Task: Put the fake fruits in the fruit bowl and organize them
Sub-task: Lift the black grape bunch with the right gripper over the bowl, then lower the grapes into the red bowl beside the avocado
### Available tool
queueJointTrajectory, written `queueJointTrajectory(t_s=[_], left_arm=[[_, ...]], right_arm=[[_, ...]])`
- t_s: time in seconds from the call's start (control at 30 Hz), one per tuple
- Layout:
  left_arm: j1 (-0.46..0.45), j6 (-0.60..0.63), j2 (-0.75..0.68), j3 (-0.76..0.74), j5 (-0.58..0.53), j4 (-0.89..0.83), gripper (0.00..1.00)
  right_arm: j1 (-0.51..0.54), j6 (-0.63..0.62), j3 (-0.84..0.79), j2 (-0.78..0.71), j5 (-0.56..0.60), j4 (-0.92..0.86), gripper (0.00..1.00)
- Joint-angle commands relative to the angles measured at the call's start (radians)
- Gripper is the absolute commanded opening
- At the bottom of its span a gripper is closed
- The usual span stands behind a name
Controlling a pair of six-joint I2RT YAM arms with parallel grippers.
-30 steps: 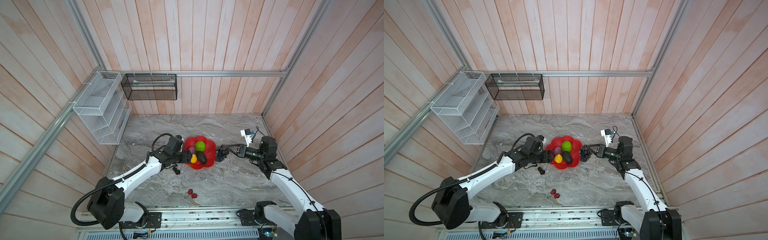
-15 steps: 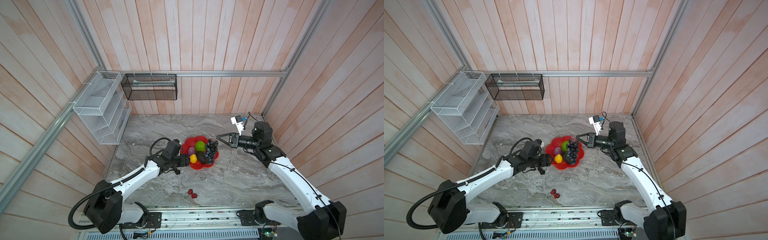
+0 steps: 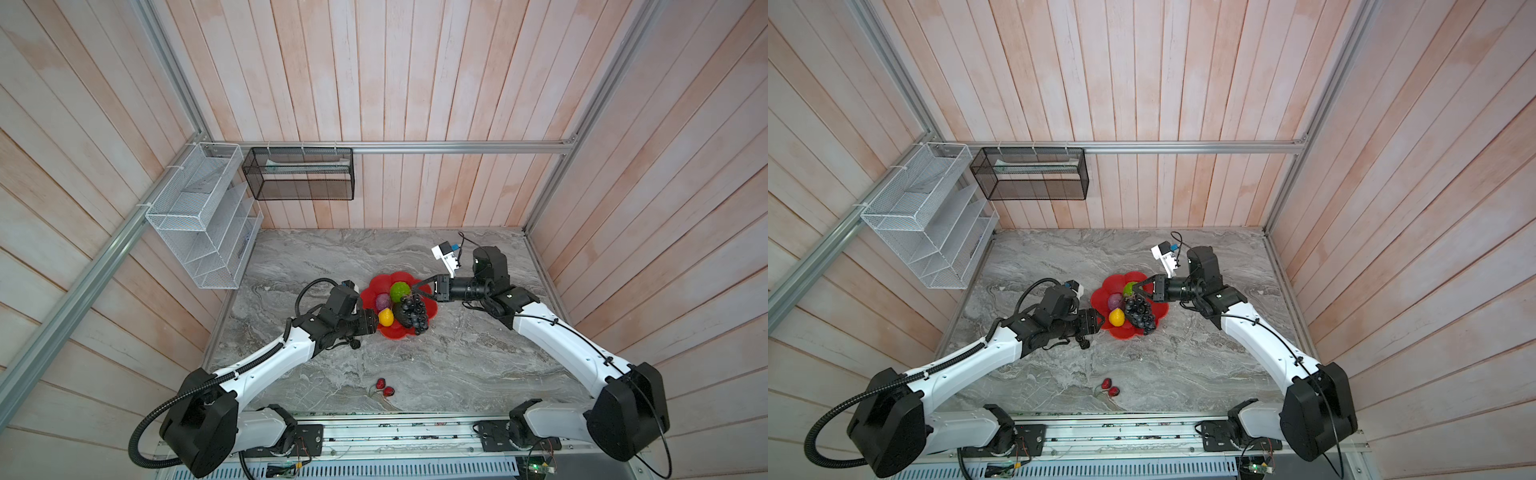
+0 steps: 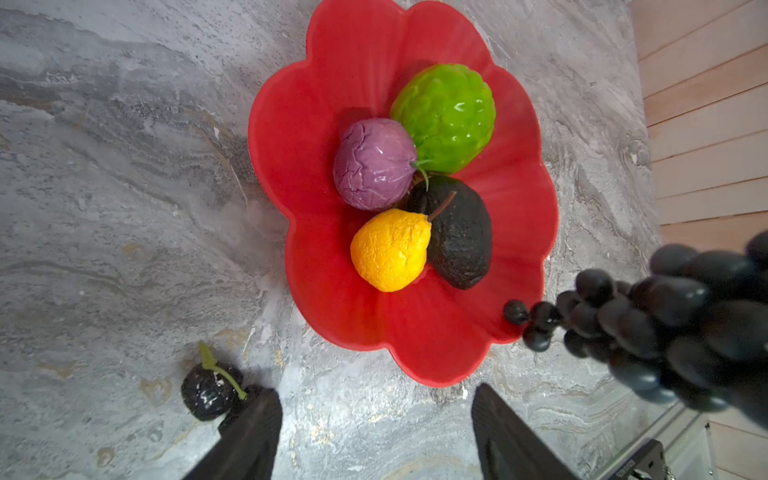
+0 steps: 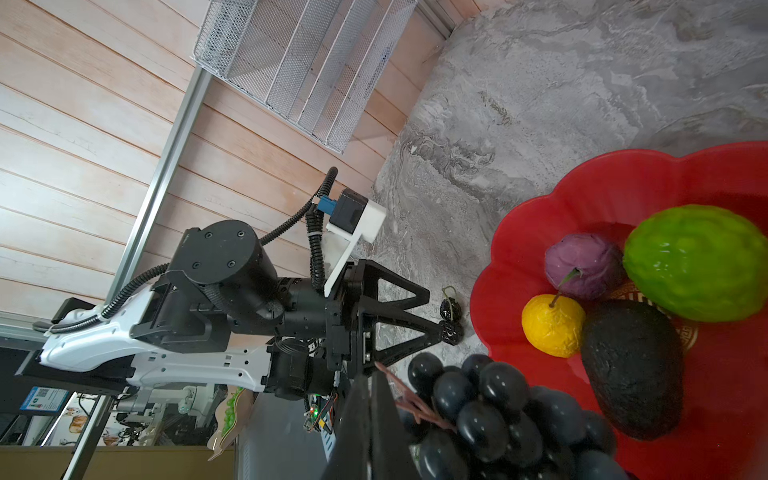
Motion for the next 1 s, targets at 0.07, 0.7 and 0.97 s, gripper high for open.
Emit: queueJointTrajectory(t_s=[0.07,0.7,0.97], left_arm=[[0.005,-0.009,-0.018,-0.021,-0.021,0.023,0.75],[0.005,-0.001,-0.023,-0.007,-0.029,0.009,0.75],[0.005,0.011,-0.013,0.015,-0.035,-0.002,0.75]], right_arm=[[0.026,0.015,0.011,0.011,0.008,0.054,0.00],[0.030,0.053,-0.087,0.063,-0.025,0.170,0.00],[0.010,0.050,-0.103,0.053,-0.007,0.171,0.00]])
